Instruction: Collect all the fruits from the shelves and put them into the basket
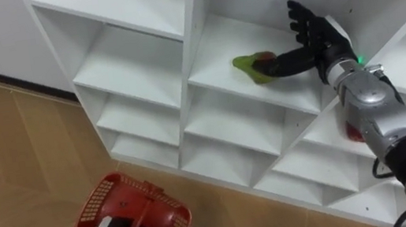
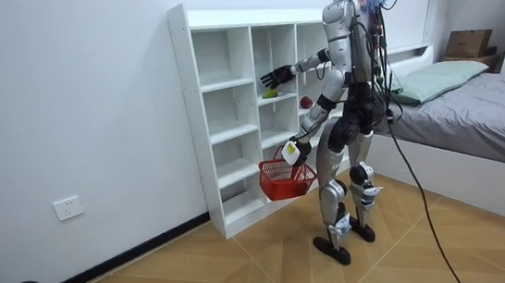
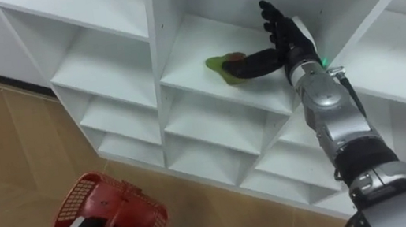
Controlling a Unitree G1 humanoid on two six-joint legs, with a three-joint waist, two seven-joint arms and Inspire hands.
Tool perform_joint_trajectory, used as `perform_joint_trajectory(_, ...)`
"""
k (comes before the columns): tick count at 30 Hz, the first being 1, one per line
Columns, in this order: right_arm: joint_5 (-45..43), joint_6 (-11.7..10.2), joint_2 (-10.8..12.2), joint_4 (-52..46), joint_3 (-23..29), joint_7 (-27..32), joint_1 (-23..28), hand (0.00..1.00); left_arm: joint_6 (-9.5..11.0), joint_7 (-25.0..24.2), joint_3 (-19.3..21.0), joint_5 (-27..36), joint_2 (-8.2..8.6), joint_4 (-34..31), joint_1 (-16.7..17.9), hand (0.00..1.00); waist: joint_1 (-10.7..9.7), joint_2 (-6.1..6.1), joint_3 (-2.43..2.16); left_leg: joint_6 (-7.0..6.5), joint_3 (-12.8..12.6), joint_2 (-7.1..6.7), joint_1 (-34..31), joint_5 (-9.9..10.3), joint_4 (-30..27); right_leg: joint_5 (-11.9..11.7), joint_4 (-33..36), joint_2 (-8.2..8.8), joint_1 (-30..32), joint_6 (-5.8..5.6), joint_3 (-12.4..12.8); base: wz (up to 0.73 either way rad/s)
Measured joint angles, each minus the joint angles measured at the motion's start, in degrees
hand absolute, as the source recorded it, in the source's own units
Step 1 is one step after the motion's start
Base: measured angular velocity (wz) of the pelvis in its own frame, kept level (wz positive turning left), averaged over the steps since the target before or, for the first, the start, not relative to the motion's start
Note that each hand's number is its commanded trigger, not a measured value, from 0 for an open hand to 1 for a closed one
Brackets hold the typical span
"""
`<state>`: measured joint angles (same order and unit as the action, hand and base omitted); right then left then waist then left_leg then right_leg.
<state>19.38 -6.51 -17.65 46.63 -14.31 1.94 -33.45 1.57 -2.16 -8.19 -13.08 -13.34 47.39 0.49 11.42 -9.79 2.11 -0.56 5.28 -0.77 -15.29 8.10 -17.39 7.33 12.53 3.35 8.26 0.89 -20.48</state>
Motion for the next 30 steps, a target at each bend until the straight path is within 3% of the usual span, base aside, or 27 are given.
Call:
perform_joint_trajectory(16,1.34,0.00,0.01,0.33,-0.09,-0.18,0.00,0.00,0.00,-0.87,0.00,0.02,-0.02,0.65,-0.28,1.00,-0.07,0.39,0.27,-0.03,-0.05,-0.04,-0.22,-0.01,0.01,0.00,0.10,0.15,0.27,-0.01,-0.26,0.00)
perform_joint_trajectory(30,2.98,-0.69,0.00,1.77,-0.78,-0.26,-0.30,0.00,0.01,-0.11,-2.21,0.15,0.39,3.29,-3.41,1.00,0.23,0.75,0.52,-0.21,-0.05,-0.04,-1.12,-0.15,-0.01,0.02,0.27,0.50,1.14,-0.03,-0.83,0.00)
